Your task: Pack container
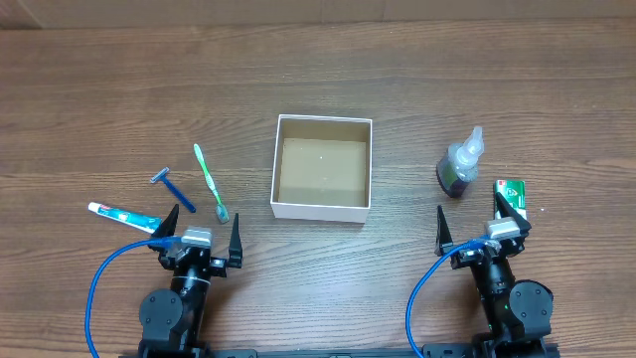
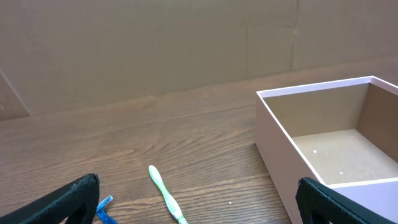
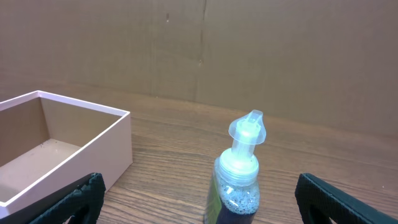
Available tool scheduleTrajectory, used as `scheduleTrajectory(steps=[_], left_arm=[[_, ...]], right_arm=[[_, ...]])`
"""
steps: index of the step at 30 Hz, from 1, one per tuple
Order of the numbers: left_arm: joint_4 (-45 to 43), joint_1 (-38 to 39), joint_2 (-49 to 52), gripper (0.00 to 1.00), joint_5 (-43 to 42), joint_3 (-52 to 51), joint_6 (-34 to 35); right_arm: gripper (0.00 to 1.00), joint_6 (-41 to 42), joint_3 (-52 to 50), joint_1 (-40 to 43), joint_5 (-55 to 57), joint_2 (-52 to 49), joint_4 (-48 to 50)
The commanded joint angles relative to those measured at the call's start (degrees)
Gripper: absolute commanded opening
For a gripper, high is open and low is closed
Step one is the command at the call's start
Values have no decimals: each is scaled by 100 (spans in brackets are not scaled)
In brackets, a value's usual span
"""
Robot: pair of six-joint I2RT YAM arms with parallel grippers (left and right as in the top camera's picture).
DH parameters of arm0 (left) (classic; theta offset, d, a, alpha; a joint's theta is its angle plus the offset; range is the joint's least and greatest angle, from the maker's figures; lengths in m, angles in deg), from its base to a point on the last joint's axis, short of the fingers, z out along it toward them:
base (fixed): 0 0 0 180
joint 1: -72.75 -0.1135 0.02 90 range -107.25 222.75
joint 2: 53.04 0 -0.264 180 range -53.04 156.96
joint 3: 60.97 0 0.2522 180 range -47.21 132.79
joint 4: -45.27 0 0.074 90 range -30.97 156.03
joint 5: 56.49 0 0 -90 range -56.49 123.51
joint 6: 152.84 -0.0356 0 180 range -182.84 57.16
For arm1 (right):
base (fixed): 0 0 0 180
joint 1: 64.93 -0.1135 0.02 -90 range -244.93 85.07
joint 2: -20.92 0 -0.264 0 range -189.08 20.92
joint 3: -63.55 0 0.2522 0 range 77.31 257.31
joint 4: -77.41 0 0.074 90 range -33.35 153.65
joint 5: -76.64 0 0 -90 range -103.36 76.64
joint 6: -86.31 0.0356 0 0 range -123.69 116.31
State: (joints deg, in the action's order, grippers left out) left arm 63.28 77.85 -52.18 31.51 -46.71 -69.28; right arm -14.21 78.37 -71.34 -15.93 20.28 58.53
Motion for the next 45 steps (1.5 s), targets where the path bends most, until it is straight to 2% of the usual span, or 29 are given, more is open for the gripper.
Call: scheduleTrajectory(steps=[1, 31, 32, 33, 34, 37, 39, 43, 45], left_arm=[[-4, -44, -55, 100, -83, -22, -105], [-17, -42, -55, 100, -140, -22, -76], [-103, -44, -55, 100, -273, -22, 31], [-138, -44, -55, 100, -365, -17, 470], [-92, -44, -55, 100, -363, 7, 914], [452, -42, -55, 100, -365, 514, 1674], [1110, -44, 24, 100, -282, 1329, 1674], [2566, -44, 1102, 100, 55, 3222, 1453], [3484, -44, 1943, 100, 55, 4146, 1416]], right_arm=[[100, -15, -59, 0, -11, 37, 50], [100, 2, -59, 0, -173, 37, 146], [100, 120, -57, 0, -299, 37, 304], [100, 629, -50, 2, -308, 37, 470], [100, 754, -11, 7, -275, 35, 413], [100, 1432, 610, 7, 304, -70, -278], [100, 1659, 1416, 7, 597, -525, -962], [100, 1655, 3432, 7, 660, -2269, -1902], [100, 1652, 4725, 11, 811, -3447, -2874]])
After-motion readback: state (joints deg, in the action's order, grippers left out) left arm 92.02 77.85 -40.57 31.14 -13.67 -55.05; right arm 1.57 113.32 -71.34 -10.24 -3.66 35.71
